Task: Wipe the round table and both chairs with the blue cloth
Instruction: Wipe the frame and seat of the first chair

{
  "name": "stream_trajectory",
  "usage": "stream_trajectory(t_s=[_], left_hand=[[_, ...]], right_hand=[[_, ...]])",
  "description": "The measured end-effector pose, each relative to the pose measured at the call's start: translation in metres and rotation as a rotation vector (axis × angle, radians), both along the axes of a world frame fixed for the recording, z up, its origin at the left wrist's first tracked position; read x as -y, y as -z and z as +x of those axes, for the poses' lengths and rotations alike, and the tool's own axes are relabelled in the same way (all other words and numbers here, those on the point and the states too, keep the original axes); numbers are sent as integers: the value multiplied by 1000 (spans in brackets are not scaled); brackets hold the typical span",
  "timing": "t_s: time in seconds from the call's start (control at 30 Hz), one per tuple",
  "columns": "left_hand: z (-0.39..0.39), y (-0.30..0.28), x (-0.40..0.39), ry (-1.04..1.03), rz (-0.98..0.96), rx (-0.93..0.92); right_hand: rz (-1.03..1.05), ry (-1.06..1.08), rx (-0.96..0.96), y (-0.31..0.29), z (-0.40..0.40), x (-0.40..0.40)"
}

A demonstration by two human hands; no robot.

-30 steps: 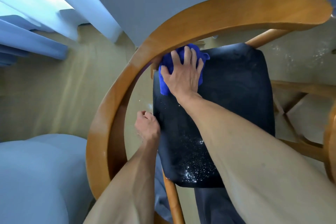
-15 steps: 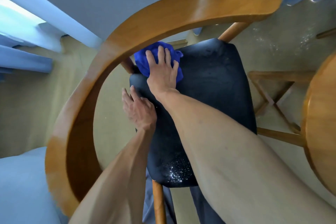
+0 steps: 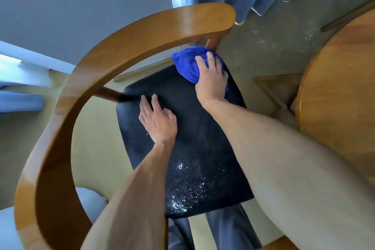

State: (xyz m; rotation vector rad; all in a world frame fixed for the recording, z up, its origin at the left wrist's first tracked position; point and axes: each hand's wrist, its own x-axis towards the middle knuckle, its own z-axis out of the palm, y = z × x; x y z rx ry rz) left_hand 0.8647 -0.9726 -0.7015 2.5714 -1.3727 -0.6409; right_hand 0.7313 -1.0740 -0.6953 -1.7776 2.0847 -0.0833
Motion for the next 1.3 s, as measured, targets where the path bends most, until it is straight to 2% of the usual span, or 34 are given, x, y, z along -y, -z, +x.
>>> stream_trajectory(t_s=[0.17,0.27,0.5,0.63,0.77,1.03,1.13,1.3], left_hand=[[-17,0,-2,30,3,25],[-7,2,-7,-62,16,75],[54,2,-47,-293,147,132],[94,7,-76,-483,208,103],[108,13,-98,-607,220,-4],[117,9,-118,-582,180,-68],[123,13,-129,-567,199,-72],[117,18,-139,-521,216,-96]], right_hand=[[0,54,148,-3,-5,-5],[6,64,215,-4,-16,-3],[1,197,156,3,32,-16],[-28,113,104,3,50,-32],[-78,32,73,5,84,-60],[-15,-207,123,-4,180,-128],[-44,-215,149,0,191,-140],[29,-348,6,-10,183,-122]])
